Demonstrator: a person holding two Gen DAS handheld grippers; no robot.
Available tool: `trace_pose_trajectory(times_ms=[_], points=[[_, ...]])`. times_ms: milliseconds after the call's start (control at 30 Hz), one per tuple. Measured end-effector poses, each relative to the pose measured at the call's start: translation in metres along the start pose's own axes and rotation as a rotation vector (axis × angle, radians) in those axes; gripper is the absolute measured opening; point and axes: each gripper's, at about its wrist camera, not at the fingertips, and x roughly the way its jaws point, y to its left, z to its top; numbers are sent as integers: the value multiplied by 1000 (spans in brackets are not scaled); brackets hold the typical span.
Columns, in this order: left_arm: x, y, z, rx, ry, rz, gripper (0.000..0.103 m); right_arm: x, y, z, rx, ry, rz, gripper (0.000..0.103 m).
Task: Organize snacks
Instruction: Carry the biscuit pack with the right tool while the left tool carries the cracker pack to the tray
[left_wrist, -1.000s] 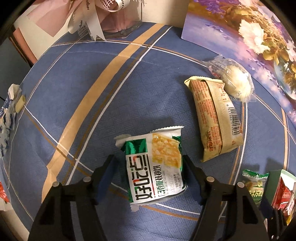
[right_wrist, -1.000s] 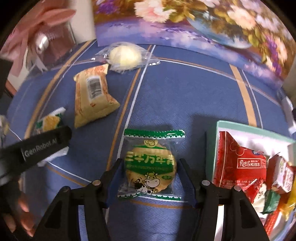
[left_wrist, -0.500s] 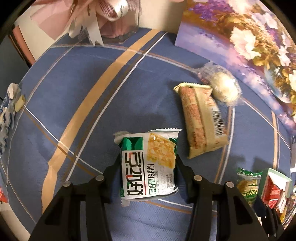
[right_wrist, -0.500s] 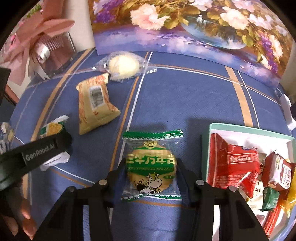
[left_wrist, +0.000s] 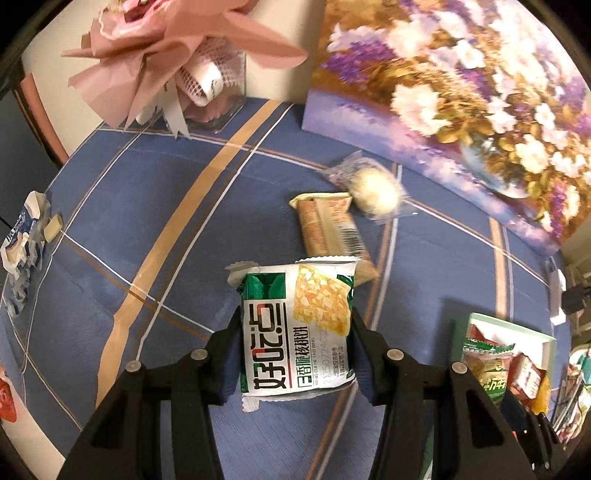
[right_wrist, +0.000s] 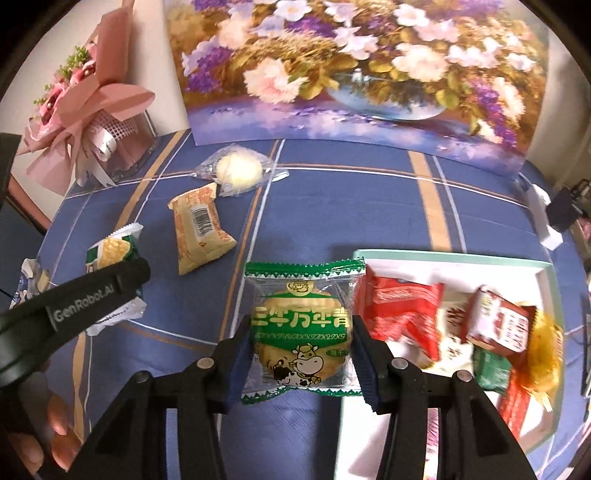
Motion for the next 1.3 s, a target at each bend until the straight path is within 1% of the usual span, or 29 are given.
trace_pose_trajectory(times_ms=[133,267,467,600,767,900,1033,1100,1200,1300], points=[[-13,-7,-7,18,-21,-20,53,-16,-15,-8,38,-9,-13,52],[-26,-25,-19,56,-30,-58,53,-28,-32,-17,75,-13,-25,52],[-36,-71,-42,162,-20,-122,53,-37,-67,-29,134,-8,-67,53],[-39,-105,-58,243,-4,-158,53,-42,-110,-37,220,5,-140,53],[-40,-148,-83,352,17,-195,53,-51,-164,-52,338,13,-188,53],[-36,-168,-98,411,41,-197,53,-58,-192,-62,397,19,-203,53],[-28,-174,-104,431,60,-177,53,-52,-201,-69,417,47,-182,53],[-22,-175,-106,442,72,-162,53,-49,-198,-71,408,68,-175,53],[-7,-175,-110,439,114,-150,53,-37,-189,-71,373,116,-171,53],[6,-172,-112,431,155,-142,53,-21,-185,-75,371,172,-148,53]])
